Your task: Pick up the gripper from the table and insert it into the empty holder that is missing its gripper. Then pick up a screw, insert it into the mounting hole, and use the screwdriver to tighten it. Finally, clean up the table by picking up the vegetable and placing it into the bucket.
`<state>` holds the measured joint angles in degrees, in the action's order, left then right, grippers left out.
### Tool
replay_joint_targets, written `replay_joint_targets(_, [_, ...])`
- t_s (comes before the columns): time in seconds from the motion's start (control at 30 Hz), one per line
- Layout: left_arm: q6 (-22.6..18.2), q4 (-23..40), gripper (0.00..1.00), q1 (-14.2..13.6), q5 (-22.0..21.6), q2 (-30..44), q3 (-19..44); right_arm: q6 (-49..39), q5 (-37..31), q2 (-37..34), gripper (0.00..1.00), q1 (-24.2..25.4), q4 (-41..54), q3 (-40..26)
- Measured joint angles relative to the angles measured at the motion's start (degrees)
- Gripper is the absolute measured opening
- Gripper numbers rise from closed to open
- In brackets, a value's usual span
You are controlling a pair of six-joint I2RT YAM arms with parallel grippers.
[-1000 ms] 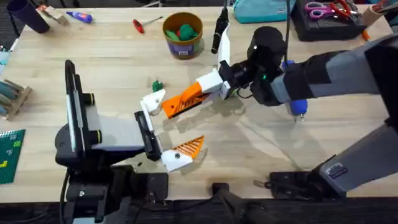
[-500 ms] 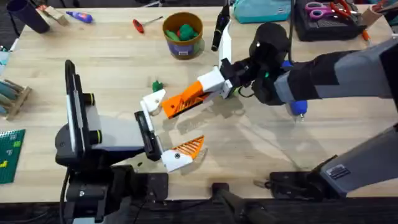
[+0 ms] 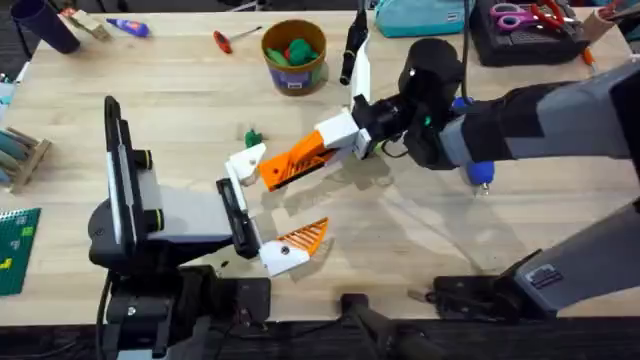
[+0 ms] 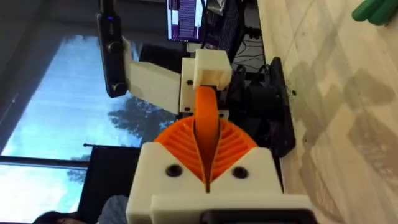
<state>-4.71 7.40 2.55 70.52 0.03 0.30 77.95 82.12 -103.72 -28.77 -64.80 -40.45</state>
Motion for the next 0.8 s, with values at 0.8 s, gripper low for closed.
replay_joint_targets(0.8, [0.0,0.0,0.985,0.0,0.0,0.0,0.0,-0.4,-3.2,0.0,0.01,-0.7,0.5,0.0])
